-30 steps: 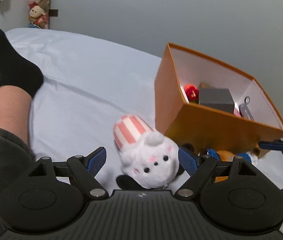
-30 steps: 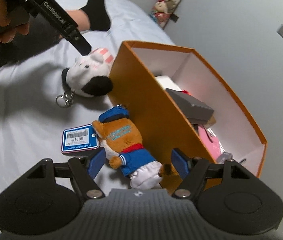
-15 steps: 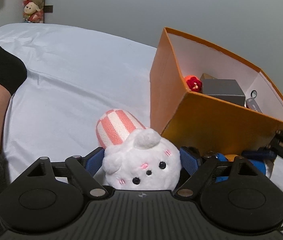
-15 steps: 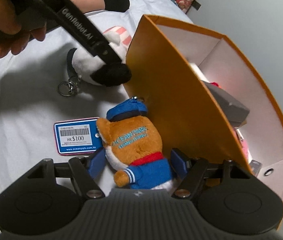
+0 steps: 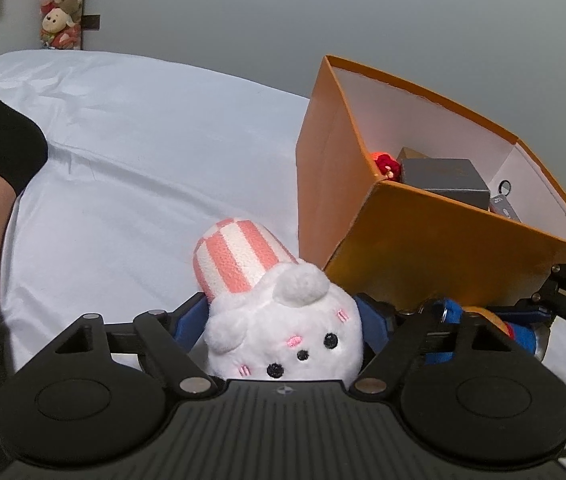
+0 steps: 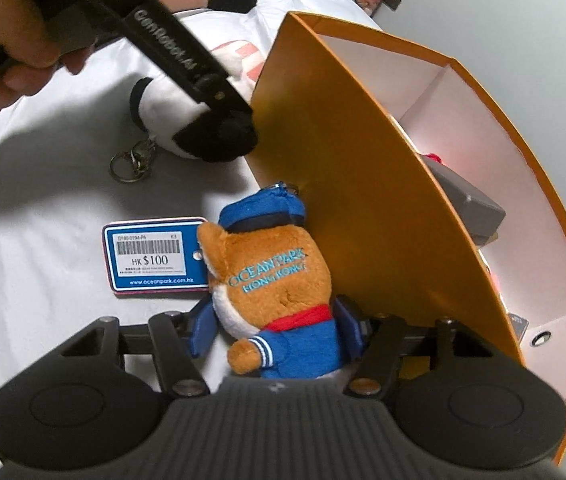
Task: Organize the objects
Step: 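Grasp the white plush with the left gripper while the right grasps the fox plush, then carry both plush toys over the orange box and lower them inside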
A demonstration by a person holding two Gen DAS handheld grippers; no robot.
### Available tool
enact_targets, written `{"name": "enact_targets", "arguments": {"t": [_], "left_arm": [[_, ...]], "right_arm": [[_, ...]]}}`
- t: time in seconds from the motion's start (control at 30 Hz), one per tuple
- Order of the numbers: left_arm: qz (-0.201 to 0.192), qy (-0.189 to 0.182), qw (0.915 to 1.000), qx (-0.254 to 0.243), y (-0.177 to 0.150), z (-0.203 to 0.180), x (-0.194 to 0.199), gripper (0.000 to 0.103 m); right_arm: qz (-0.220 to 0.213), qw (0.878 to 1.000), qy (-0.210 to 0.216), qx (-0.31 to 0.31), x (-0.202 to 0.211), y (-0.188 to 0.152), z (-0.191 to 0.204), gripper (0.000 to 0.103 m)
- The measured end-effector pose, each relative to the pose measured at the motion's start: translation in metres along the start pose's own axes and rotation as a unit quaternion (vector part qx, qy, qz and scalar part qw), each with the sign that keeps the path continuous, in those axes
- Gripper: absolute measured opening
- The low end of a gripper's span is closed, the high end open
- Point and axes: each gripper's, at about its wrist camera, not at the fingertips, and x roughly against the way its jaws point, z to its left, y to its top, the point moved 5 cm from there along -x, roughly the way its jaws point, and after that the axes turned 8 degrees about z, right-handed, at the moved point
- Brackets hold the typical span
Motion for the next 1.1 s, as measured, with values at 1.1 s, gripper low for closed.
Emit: {"name": "enact_targets", "arguments": {"t": [1.1], "left_arm": [[-0.072,-0.003,0.9839,-0.164,0.057,-0.098,0.119,0.088]], "right_arm": [[-0.086,0.981,-0.032,-0.170,0.162,0.010,-0.059,0.059]]}}
